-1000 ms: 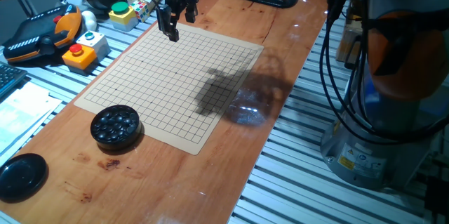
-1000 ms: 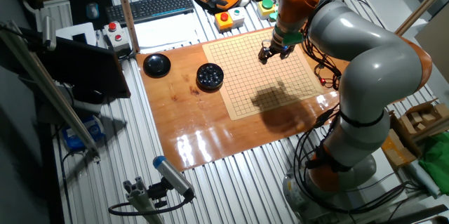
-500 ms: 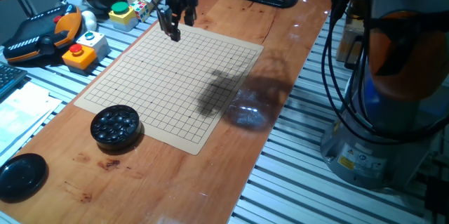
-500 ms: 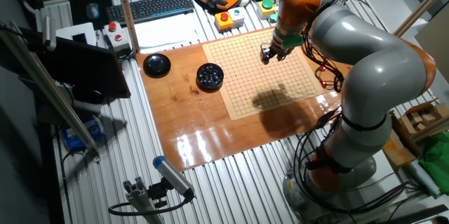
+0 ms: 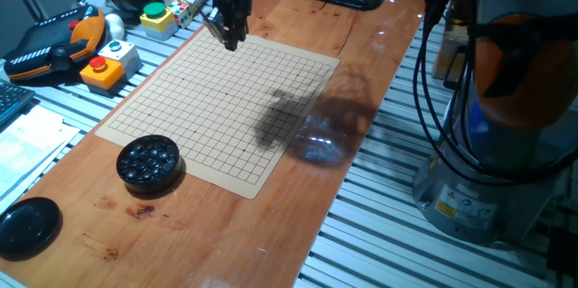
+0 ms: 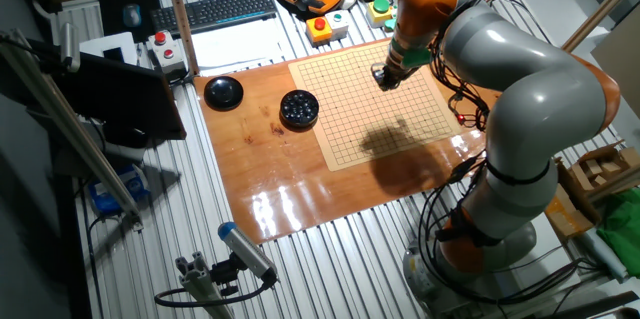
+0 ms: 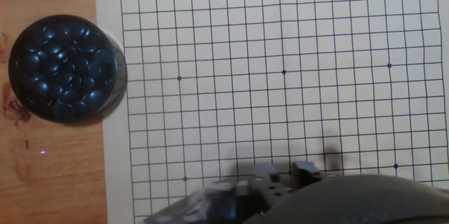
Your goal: Play the first move as black on the 3-4 point in the upper right corner of the Go board
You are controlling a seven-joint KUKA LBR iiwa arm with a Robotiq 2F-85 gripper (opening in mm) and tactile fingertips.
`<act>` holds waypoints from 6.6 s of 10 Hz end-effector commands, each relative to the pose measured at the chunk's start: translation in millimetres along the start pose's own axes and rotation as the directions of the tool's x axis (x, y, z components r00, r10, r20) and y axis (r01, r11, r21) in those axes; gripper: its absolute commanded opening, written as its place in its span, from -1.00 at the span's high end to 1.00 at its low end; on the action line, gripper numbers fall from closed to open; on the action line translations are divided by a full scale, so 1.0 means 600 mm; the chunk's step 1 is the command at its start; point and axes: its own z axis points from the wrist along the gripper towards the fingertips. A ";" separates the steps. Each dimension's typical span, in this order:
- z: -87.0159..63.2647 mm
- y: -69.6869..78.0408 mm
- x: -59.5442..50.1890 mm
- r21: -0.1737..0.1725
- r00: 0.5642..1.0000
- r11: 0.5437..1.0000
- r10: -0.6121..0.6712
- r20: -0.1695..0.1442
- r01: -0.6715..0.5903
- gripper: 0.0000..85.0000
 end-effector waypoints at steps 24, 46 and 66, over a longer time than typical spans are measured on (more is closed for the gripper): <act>0.105 0.145 -0.014 0.062 0.999 0.998 0.028 0.016 -0.029 0.98; 0.123 0.172 0.001 -0.056 1.000 0.998 -0.002 -0.017 0.001 0.98; 0.157 0.354 -0.081 -0.015 0.997 0.997 0.076 0.028 -0.075 0.98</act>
